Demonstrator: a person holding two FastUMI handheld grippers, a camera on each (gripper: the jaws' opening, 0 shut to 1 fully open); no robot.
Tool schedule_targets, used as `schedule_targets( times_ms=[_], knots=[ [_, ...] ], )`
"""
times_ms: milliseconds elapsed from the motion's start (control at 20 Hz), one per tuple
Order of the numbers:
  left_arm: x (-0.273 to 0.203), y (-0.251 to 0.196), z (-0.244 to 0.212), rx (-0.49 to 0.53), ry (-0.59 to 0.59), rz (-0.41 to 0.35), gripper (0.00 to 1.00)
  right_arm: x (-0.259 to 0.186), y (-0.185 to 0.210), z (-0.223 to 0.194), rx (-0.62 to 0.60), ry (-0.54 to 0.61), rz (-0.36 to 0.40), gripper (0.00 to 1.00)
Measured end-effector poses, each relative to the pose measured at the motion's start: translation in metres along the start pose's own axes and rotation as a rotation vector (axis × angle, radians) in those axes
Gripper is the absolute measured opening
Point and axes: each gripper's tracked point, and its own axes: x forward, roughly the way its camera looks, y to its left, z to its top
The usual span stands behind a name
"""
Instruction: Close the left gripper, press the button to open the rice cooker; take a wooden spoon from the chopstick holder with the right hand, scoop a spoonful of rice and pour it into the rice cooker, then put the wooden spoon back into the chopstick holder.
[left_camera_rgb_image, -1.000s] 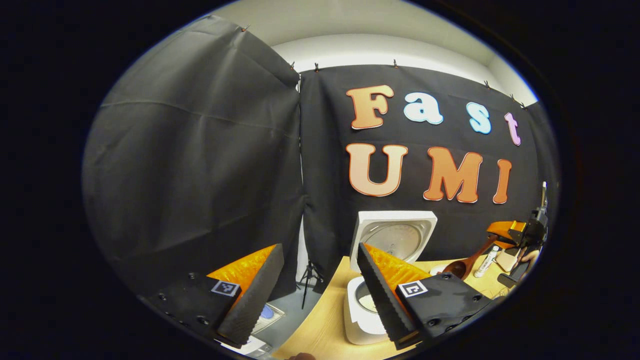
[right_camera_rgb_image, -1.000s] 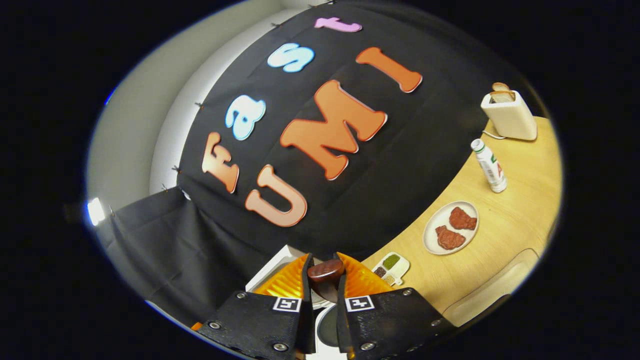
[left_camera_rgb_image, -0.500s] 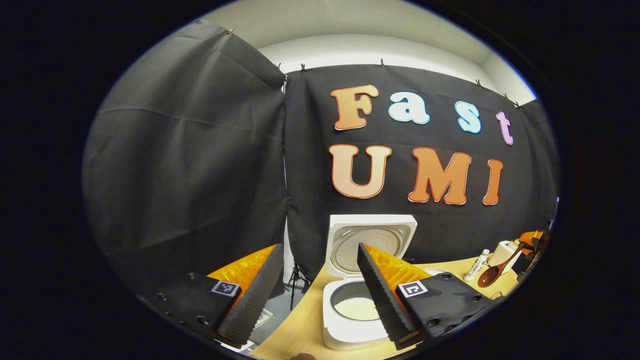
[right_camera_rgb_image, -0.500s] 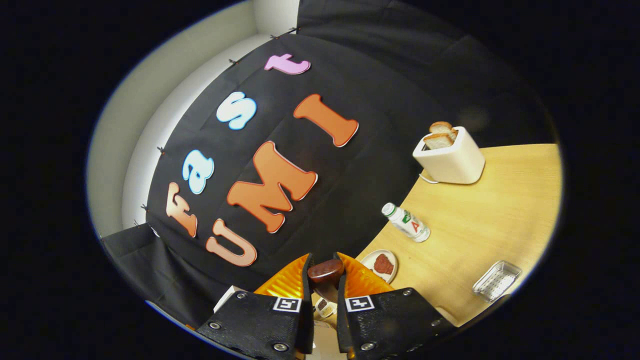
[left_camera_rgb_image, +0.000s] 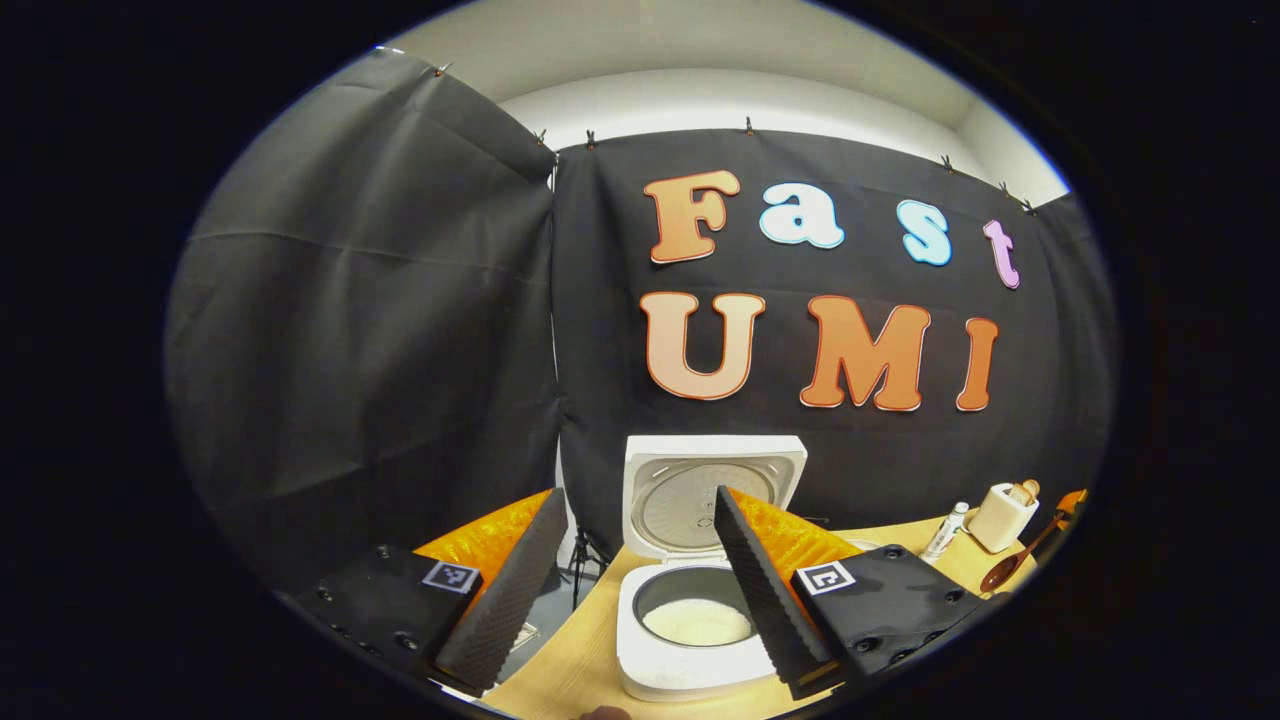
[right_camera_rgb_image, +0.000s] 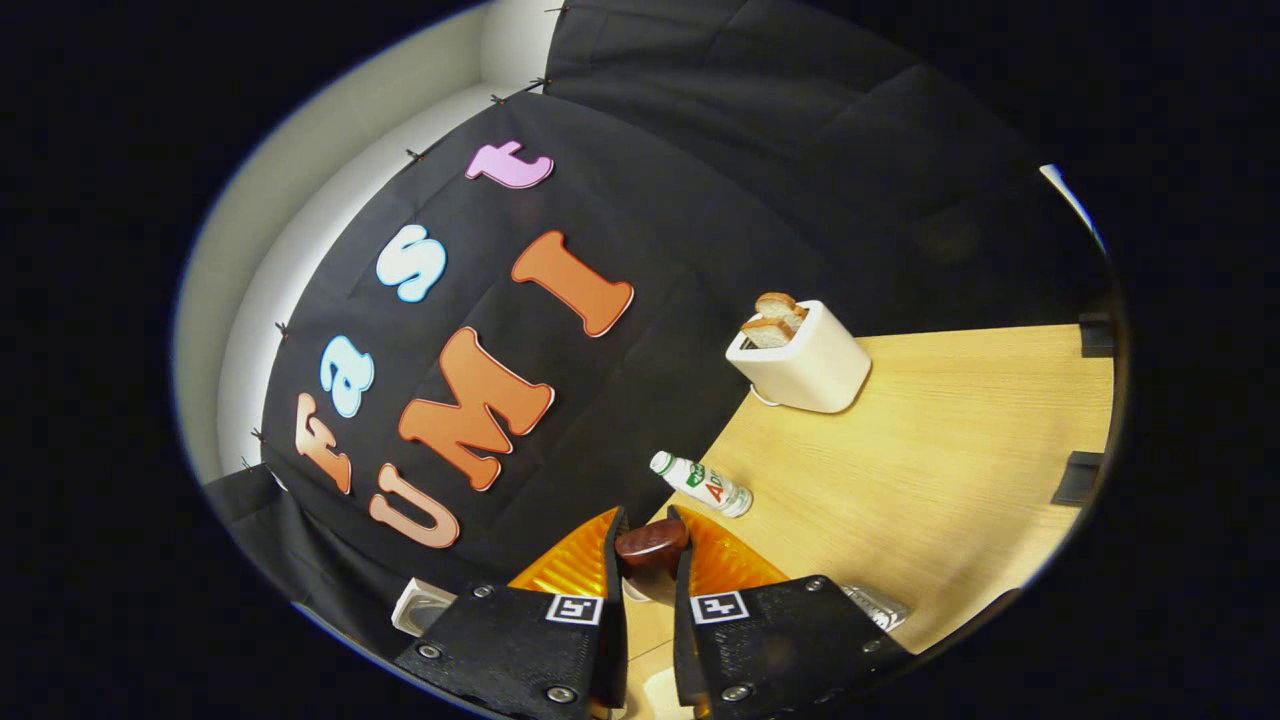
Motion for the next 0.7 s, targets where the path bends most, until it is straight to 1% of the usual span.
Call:
schedule_targets(
  times_ms=[150, 350, 500, 600, 700],
  knots=[
    [0.001, -0.001, 0.004, -0.005, -0.007, 0.006, 1.00, -0.008, -0.025, -0.003, -0.019, 0.005, -0.039, 0.18],
    [0.006, -0.008, 0.008, -0.004, -0.010, 0.005, 1.00, -0.014, -0.040, -0.012, -0.045, 0.015, -0.059, 0.18],
    [0.004, -0.011, 0.011, 0.045, -0.012, 0.015, 0.99, -0.014, -0.050, -0.025, -0.060, 0.028, -0.066, 0.18],
    [0.003, -0.023, 0.012, 0.046, -0.011, -0.011, 1.00, -0.011, -0.058, -0.032, -0.067, 0.045, -0.072, 0.18],
    [0.003, -0.025, 0.014, 0.047, -0.008, -0.017, 1.00, -0.006, -0.067, -0.042, -0.084, 0.058, -0.084, 0.18]
  ],
)
